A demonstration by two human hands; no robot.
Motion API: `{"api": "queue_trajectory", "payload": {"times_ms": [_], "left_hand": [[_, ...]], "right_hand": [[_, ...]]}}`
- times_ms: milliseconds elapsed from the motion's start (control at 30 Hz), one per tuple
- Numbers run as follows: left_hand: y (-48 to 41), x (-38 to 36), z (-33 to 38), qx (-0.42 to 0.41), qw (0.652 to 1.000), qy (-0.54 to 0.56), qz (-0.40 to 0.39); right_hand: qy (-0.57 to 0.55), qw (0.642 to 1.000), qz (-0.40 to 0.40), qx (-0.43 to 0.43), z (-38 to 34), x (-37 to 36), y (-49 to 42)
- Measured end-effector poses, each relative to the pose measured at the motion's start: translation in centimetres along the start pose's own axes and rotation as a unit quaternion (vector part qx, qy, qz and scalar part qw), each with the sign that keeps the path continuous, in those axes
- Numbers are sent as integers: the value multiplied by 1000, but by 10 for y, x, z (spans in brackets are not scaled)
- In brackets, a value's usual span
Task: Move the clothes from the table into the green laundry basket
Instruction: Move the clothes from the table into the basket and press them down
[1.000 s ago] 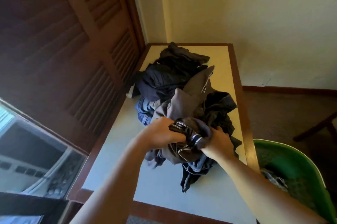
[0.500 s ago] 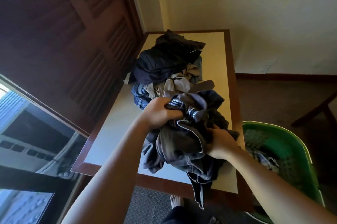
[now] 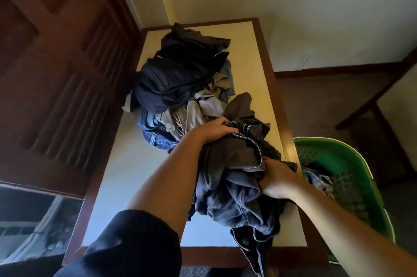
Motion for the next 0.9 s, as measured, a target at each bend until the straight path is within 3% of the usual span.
{"api": "queue_trajectory", "payload": {"times_ms": [133,233,433,533,700,900], "left_hand": [[-27,-7,-7,4,997,-19,-78],[-37,-7,-14,-4,996,-27,-87],[-4,-5,-14,-40,999,-31,-10],[21,-5,-17,-87,994,34,57],[53,-13,-1,-149,963,140,176],[75,-66,30,-196,910,303,204]], "right_hand": [[-27,999,19,-25,1,-3,-3],[-35,999,33,-12,3,-7,-2],[-11,998,61,-4,5,-12,5],[-90,992,89,-24,15,-7,14],[-207,963,151,-77,47,21,36],[-289,940,168,-64,116,46,84]]}}
Point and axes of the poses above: each hand's wrist, its own y-axis away from the middle knuckle, its own x-axis out of the back of the hand, z = x × y, the point moved 6 cm from there along -y, towards the middle knuckle, and after that the axes turned 3 degrees about y, right-handed, at the moved point
